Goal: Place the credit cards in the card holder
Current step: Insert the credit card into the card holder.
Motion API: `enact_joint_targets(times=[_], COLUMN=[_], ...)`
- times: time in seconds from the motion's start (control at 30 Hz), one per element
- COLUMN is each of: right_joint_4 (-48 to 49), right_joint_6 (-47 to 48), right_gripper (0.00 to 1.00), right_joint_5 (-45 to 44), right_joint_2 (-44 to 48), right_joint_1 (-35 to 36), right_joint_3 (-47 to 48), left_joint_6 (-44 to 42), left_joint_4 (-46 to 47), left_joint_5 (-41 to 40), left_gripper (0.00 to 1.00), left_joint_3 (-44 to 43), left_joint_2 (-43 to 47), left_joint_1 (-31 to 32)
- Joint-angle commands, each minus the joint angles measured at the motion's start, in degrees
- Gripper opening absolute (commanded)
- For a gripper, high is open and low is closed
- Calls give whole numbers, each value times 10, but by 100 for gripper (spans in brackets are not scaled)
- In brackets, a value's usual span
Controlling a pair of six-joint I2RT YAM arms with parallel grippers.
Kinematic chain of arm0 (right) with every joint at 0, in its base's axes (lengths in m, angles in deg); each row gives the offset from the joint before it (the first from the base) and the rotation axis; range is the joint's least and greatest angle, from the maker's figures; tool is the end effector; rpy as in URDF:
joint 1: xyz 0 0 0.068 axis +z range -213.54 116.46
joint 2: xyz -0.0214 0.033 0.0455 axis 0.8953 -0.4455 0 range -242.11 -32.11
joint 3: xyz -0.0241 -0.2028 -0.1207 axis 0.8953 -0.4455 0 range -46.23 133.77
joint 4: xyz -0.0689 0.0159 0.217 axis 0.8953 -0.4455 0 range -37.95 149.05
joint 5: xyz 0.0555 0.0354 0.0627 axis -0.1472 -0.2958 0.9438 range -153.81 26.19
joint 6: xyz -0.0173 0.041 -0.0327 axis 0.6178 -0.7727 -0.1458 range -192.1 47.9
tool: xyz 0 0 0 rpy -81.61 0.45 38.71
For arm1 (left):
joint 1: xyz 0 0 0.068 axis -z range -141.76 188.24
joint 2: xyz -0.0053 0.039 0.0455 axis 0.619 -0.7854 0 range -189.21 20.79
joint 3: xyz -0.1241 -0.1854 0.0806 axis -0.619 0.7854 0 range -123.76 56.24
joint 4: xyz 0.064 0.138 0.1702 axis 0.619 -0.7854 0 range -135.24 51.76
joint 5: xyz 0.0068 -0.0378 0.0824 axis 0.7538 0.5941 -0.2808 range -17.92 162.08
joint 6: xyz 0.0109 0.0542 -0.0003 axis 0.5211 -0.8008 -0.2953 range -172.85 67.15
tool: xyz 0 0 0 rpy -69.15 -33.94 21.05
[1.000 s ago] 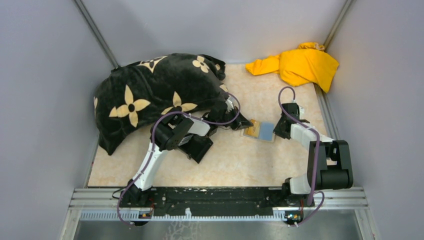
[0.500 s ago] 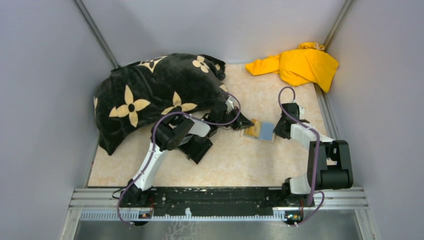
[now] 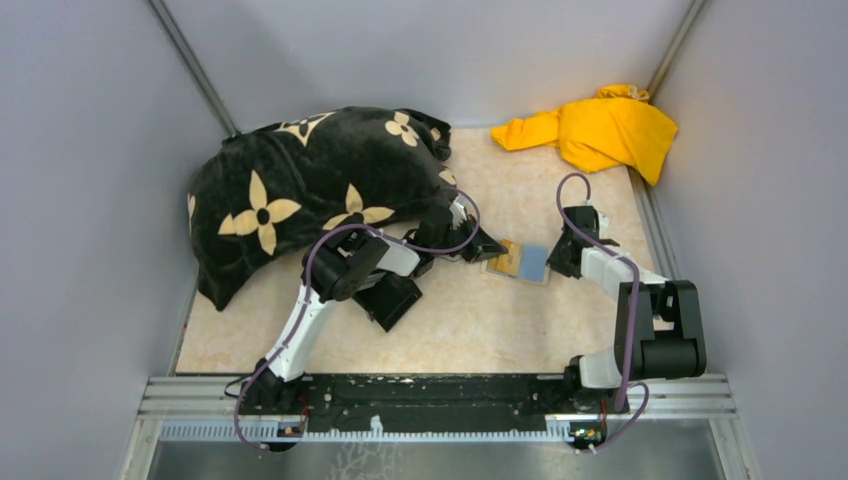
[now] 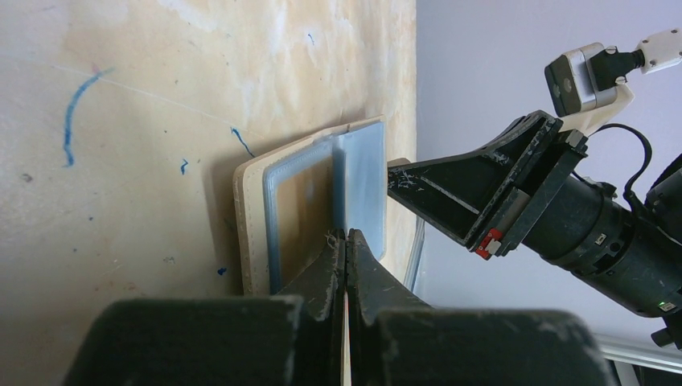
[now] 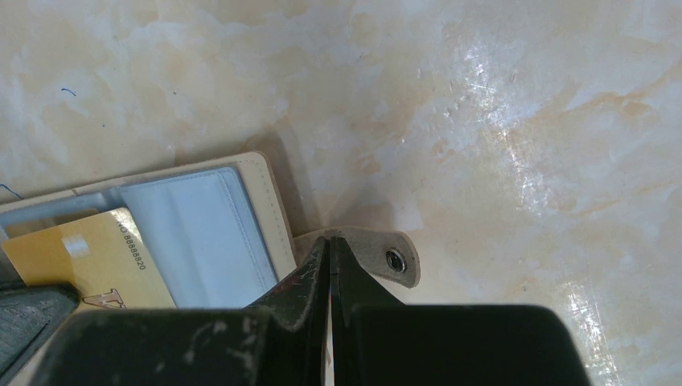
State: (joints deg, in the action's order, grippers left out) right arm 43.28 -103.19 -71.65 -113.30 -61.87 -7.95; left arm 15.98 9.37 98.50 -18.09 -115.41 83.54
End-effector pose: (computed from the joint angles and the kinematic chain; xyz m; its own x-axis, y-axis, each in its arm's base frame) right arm 0.2372 0.0018 0.1444 -0.7096 0.4909 -0.5054 0.4768 0.8627 0.1685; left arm 0.2975 -0.3243 0.0878 -0.9390 -0.2384 -0.2478 0.1778 0.2801 -0.9434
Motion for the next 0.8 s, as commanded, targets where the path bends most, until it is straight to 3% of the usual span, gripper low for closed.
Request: enact_joint_targets(times=[0.0,0.77], right_joint_4=[39,41], right_joint_6=[-4,-2], right_gripper=[0,0], right_joint_5=[26,34], right_joint_2=[-37,-43], right_joint_1=[-5,-5], right_joint_3=[-25,-23], left_joint_6=[1,-44], left_joint_4=[18,-89], left_joint_5=[-3,-55], left_gripper=[0,0], left_joint_3=[7,-30], left_joint_2=[-4,6], left_joint_1=[3,12])
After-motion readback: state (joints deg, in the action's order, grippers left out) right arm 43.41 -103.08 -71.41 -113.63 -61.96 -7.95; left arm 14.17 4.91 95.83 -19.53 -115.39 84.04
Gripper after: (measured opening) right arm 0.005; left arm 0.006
